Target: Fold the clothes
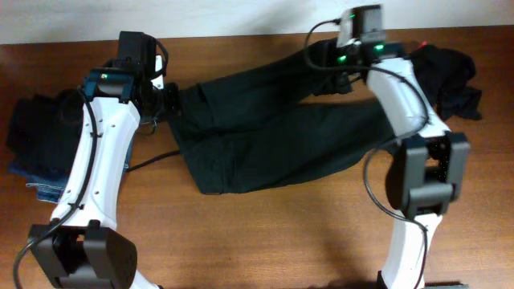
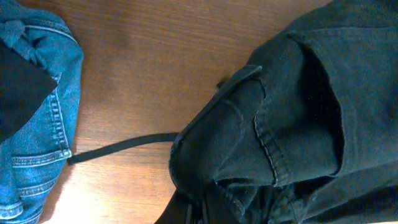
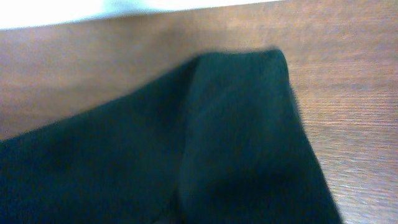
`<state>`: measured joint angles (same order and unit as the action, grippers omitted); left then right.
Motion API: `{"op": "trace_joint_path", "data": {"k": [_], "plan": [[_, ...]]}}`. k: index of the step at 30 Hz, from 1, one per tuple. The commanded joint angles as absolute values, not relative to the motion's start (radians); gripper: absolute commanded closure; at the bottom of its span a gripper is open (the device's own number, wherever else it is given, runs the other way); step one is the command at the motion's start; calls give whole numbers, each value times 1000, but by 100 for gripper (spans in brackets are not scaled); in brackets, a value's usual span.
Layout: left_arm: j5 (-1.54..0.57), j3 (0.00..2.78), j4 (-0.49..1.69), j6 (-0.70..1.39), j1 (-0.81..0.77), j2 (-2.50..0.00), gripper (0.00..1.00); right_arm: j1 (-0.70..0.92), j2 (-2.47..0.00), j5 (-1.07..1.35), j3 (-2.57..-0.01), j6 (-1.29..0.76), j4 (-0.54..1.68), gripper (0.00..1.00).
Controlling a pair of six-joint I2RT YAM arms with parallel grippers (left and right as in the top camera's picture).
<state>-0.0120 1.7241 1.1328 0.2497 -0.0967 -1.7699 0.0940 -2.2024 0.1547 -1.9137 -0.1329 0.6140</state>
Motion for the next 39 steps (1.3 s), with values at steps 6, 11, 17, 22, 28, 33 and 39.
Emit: {"op": "trace_joint_path", "data": {"k": [6, 11, 17, 22, 28, 33, 39], "plan": [[23, 1731, 1140, 230, -85, -1758, 97, 59, -2191, -49, -1999, 77, 561, 94], [23, 1731, 1136, 230, -85, -1758, 97, 48, -2186, 18, -2029, 132, 567, 95], [22, 1731, 1133, 230, -85, -1758, 97, 87, -2187, -128, -2030, 287, 491, 93], [23, 1731, 1134, 230, -85, -1758, 97, 97, -2183, -276, -2050, 379, 402, 92], [22, 1731, 1134, 230, -85, -1758, 97, 96, -2186, -371, -2049, 412, 332, 91], [22, 1731, 1133, 230, -85, -1758, 97, 108, -2214, -283, -2047, 410, 420, 91], [22, 1731, 1131, 230, -85, -1758, 97, 175, -2247, -198, -2045, 331, 599, 83]]}}
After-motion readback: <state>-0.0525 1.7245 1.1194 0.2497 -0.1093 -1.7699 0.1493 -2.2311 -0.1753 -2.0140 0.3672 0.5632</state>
